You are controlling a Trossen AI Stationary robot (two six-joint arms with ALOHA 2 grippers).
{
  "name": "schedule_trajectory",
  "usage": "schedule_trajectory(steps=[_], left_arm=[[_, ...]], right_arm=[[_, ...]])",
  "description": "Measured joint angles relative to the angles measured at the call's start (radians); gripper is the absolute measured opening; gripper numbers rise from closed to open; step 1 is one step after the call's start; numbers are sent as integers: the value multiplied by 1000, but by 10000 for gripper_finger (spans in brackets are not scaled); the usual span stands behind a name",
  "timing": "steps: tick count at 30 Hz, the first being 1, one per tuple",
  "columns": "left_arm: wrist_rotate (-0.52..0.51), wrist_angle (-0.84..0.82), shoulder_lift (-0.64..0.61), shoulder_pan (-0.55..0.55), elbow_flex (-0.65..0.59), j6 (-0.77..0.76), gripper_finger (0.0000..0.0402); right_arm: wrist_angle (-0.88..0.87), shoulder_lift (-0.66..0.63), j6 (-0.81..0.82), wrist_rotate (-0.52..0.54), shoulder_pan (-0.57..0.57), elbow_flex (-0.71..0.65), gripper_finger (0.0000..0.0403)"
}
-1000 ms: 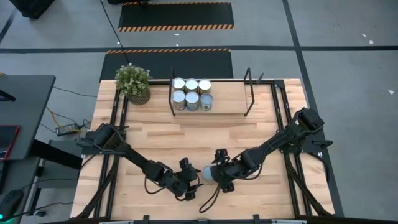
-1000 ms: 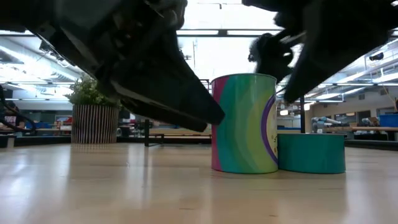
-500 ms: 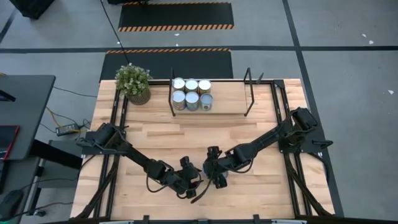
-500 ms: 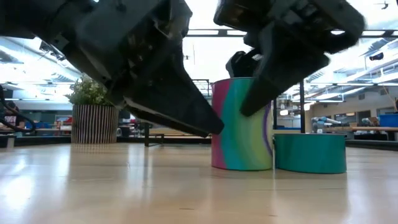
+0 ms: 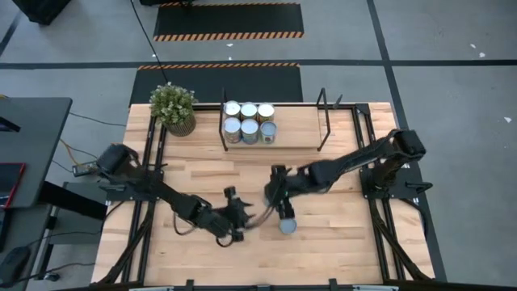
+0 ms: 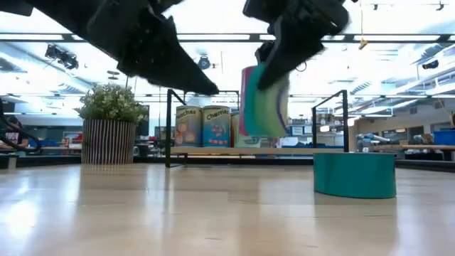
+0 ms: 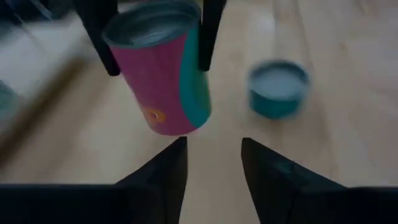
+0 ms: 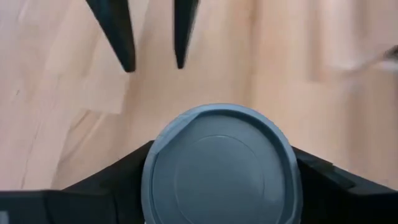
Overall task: Pick and place cans onto a shelf
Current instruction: Put the canned chicken soup on the shelf
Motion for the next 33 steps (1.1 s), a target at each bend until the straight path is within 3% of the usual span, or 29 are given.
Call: schedule_trajectory(steps=[8,16,20,24,27,33], left_arm=[[-19,277,-232,50,-237,194,142],[-17,414,-340,88,-355,258,142],[-17,419,-370,105,-354,261,142],[-17,422,-382,105,-356,294,142],[-17,427,-393,102,-356,314,142],[-17,411,-394,91,-355,258,142]], right_arm=[[-39,-143,-70,-61,-142,2,303],[-410,-177,-23,-5,-204,123,303],[-489,-194,-39,5,-281,129,303],[-416,-199,-151,74,-400,89,304],[-314,-181,-217,-21,-532,70,304],[-204,-110,-300,-91,-720,67,304]])
